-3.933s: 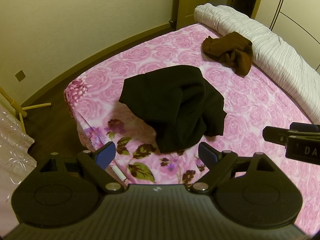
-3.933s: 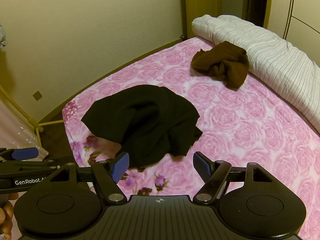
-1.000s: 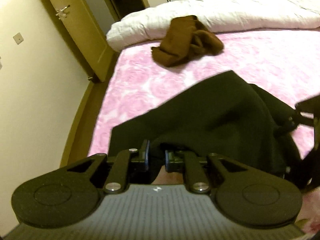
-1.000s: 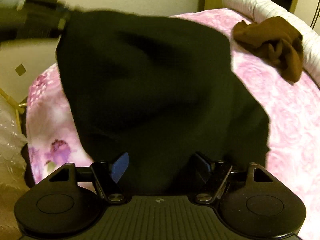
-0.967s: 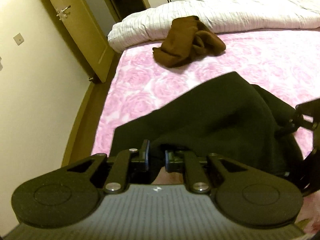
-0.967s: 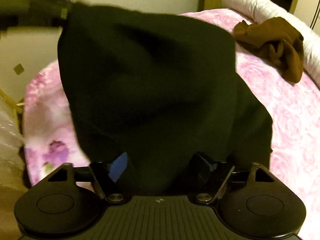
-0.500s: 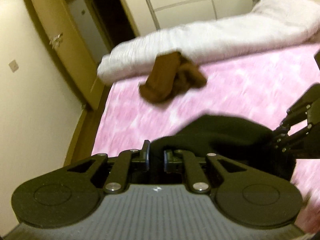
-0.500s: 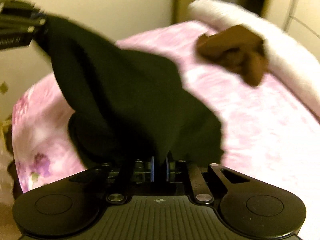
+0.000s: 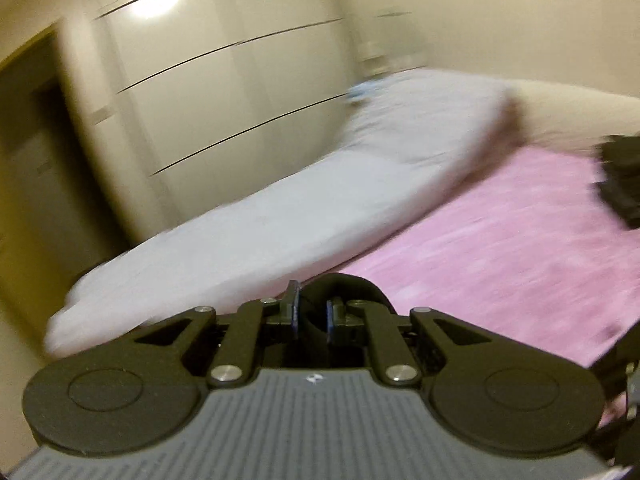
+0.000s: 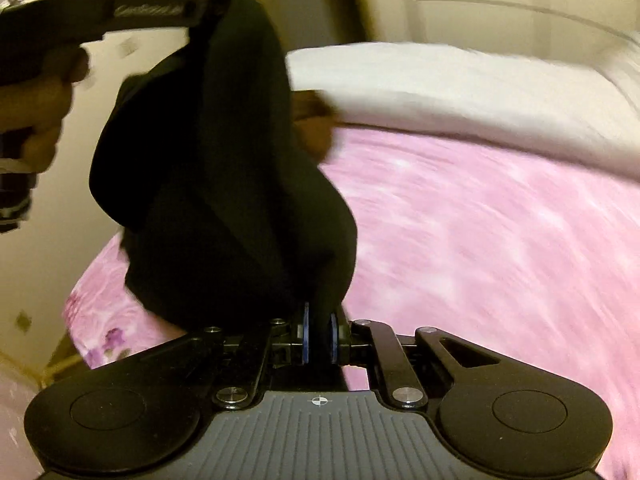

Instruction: Fold clothes

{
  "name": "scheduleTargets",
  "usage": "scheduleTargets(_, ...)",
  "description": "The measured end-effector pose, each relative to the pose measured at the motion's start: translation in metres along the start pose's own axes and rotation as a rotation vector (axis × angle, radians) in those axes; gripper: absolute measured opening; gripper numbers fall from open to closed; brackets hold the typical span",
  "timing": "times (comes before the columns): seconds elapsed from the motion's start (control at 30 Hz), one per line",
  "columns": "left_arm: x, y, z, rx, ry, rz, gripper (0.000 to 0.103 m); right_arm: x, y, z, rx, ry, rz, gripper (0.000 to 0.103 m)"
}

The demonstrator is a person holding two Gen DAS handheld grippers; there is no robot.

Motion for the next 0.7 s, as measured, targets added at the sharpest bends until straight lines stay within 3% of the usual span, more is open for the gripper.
scheduleTargets(0.07,0.017,0.038,-0.075,-0.123,0.027,-0.007,0.009,-0.032,-0.035,-0.044,-0.065,0.084,0.021,0.008)
scheduleTargets(0.17,0.024,0.095,-0.189,-0.321,0.048,0.065,0.012,-0.080,-0.068,-0.109,-0.194,0.207,0.063,0.008)
scheduleTargets(0.23,0.018,0.117,-0.241,-0.434,0.038,0.167,0.017,-0.113,-0.080,-0.152,-0.256,0.324,0.123,0.008)
scheduleTargets(0.3,0.003,0.125,-0.265,-0.482,0.023,0.254,0.023,-0.142,-0.089,-0.183,-0.320,0.406,0.186,0.008)
scheduleTargets(0.33,-0.010,0.122,-0.260,-0.472,0.008,0.278,0.025,-0.153,-0.093,-0.194,-0.347,0.423,0.212,0.011)
scheduleTargets(0.4,-0.034,0.117,-0.249,-0.451,-0.021,0.326,0.032,-0.169,-0.102,-0.207,-0.408,0.435,0.255,0.028)
scheduleTargets(0.43,-0.046,0.115,-0.243,-0.440,-0.036,0.350,0.032,-0.175,-0.106,-0.212,-0.441,0.435,0.274,0.045)
scheduleTargets(0.47,-0.058,0.112,-0.238,-0.430,-0.051,0.375,0.032,-0.179,-0.109,-0.213,-0.467,0.431,0.288,0.052)
scheduleTargets(0.57,-0.098,0.106,-0.189,-0.297,-0.072,0.448,0.033,-0.165,-0.104,-0.194,-0.479,0.338,0.265,0.053)
scheduleTargets(0.7,-0.166,0.096,-0.103,-0.092,-0.145,0.584,0.039,-0.123,-0.074,-0.137,-0.345,0.064,0.212,0.062)
Point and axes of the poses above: each gripper's, at about its wrist camera, not at the fingertips, and y roughly the way its jaws point, z to its left, x to its top, the point moved 3 cm from there along y, roughly the way its jaws point, and after that the axes turned 9 degrees about -y, right-handed, at the moved point
